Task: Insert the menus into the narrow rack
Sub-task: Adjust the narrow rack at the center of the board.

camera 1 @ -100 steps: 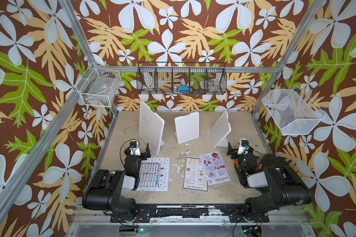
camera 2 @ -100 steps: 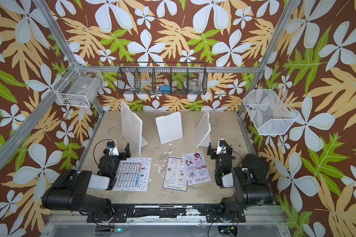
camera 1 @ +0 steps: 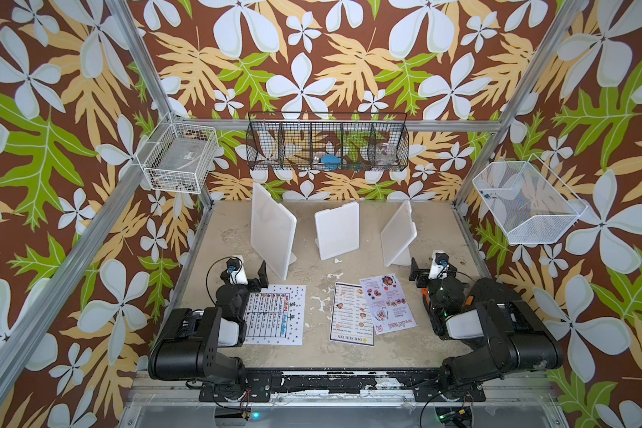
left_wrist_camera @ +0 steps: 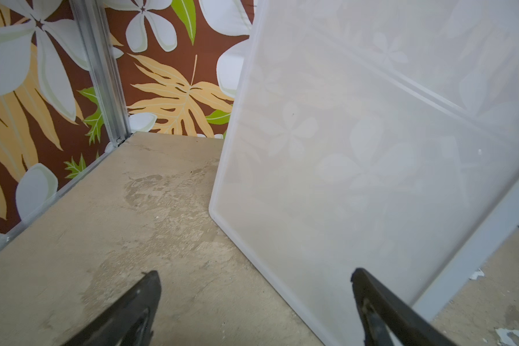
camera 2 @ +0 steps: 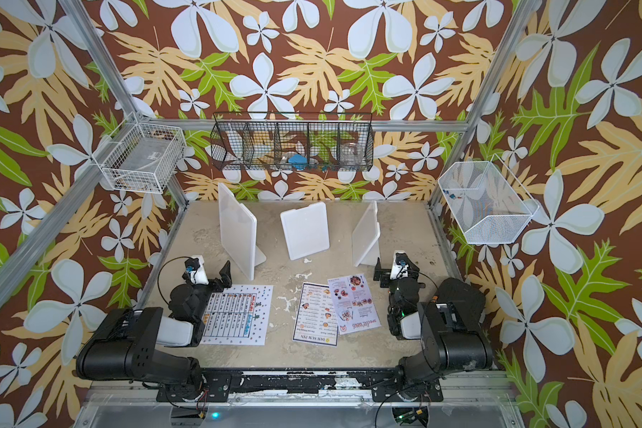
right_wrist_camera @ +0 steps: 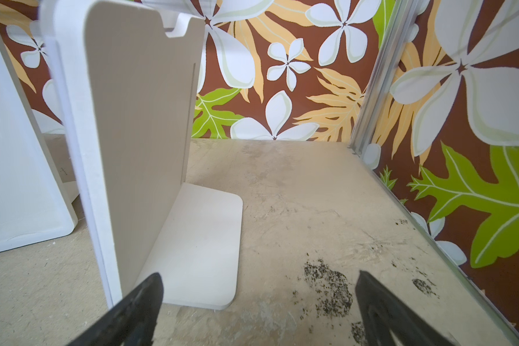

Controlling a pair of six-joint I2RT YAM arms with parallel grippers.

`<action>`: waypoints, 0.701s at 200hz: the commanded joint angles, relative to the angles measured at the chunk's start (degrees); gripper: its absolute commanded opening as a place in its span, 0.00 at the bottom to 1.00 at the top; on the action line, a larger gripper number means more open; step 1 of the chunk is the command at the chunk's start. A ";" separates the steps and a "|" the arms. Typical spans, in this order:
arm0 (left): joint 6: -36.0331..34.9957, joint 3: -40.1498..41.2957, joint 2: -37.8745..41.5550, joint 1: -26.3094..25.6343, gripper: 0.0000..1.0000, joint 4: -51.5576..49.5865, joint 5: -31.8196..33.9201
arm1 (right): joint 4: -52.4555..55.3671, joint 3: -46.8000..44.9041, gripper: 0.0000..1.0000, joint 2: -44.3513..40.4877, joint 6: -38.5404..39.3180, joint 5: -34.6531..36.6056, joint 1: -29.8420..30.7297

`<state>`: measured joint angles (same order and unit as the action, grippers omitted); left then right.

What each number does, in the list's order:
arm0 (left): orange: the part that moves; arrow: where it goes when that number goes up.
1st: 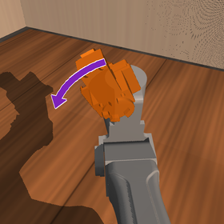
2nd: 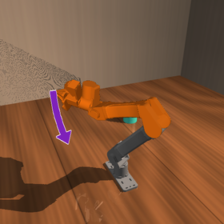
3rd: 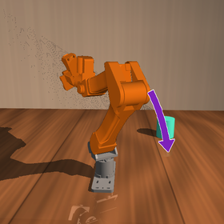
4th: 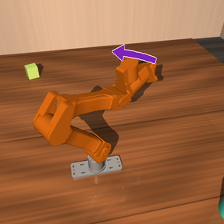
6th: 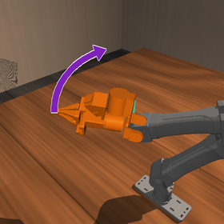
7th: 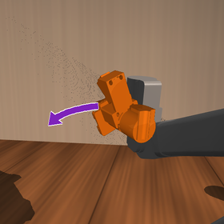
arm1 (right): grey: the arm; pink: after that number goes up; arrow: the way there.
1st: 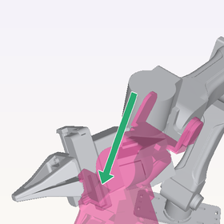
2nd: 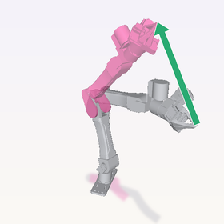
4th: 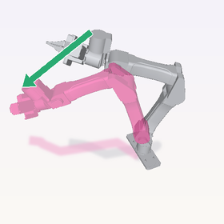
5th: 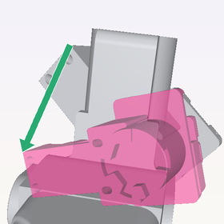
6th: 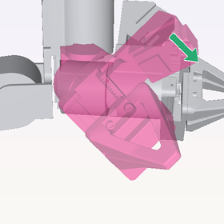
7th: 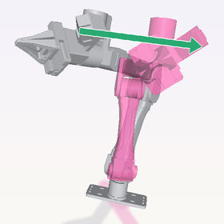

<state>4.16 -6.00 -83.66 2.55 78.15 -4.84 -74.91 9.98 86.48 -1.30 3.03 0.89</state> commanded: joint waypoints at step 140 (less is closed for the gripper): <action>1.14 -2.21 21.99 -5.70 1.00 -18.75 10.10 | 5.86 -1.87 1.00 -12.70 -3.09 -15.10 -5.17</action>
<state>4.29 -6.68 -66.94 -1.74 69.38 1.54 -76.38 7.07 77.95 -4.45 -11.73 -4.80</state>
